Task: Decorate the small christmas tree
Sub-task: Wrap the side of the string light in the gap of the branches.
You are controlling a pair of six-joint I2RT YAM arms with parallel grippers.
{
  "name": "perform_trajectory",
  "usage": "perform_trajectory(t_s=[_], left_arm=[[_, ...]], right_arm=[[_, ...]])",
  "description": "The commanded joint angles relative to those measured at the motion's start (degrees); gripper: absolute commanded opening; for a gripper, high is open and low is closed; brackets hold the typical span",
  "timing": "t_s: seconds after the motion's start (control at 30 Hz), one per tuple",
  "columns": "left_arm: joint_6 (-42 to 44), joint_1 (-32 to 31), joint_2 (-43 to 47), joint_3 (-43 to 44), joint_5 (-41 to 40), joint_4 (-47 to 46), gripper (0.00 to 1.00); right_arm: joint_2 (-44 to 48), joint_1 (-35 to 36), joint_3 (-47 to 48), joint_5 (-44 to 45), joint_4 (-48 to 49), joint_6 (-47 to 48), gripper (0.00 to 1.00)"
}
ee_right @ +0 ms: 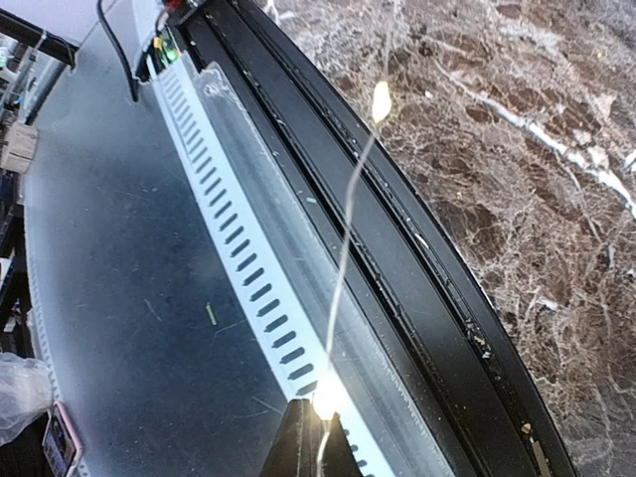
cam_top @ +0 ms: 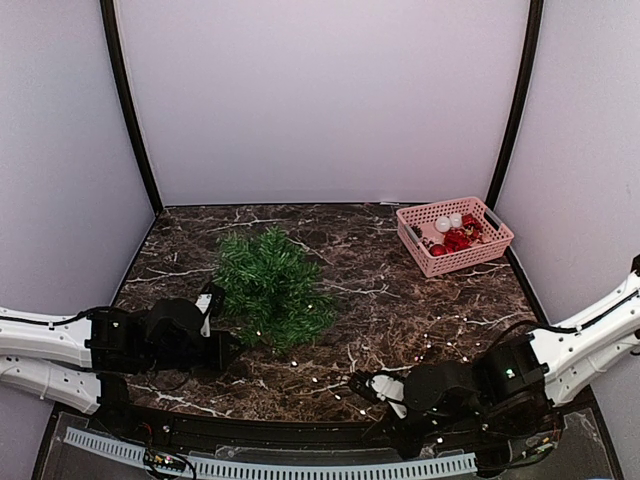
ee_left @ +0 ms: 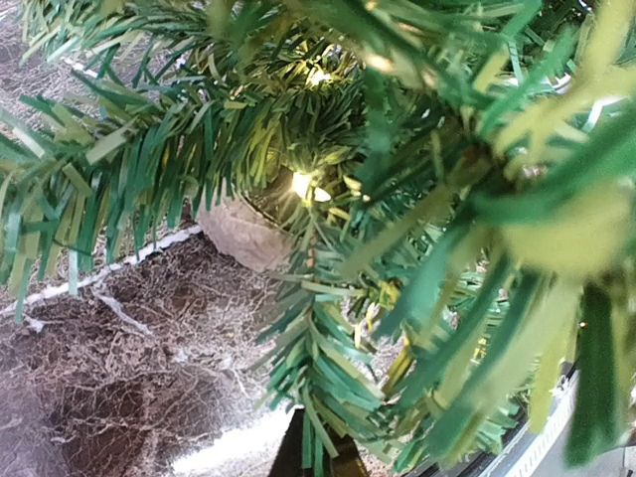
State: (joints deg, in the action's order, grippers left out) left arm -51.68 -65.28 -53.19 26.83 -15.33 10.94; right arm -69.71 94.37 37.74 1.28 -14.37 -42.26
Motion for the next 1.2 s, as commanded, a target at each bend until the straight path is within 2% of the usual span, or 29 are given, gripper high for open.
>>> perform_trajectory(t_s=[0.0,0.17,0.47,0.63,0.8,1.03,1.17], left_arm=[[0.05,0.73,0.62,-0.75,-0.22,0.14,0.00],[0.67,0.93,0.22,-0.70,0.41,-0.69,0.00],[1.34,1.01,-0.91,-0.55,1.23,-2.06,0.00],[1.29,1.07,-0.59,-0.62,0.94,-1.78,0.00],[0.78,1.28,0.31,-1.35,0.64,-1.29,0.00],[0.57,1.46,1.02,-1.99,0.65,-1.00,0.00],[0.68,1.62,1.07,-2.04,0.65,-0.84,0.00]], right_arm=[[3.60,0.81,0.67,1.87,-2.10,-1.99,0.00],[3.15,0.81,3.86,0.42,-1.66,-0.96,0.00],[-8.09,0.91,9.73,-7.11,2.82,4.28,0.00],[-12.59,1.34,16.07,-8.27,1.14,8.36,0.00],[-9.75,1.41,19.75,-2.95,-1.24,9.49,0.00],[-5.60,-0.11,21.66,12.97,-8.50,6.01,0.00],[-4.09,-2.80,20.86,18.27,-10.25,3.36,0.00]])
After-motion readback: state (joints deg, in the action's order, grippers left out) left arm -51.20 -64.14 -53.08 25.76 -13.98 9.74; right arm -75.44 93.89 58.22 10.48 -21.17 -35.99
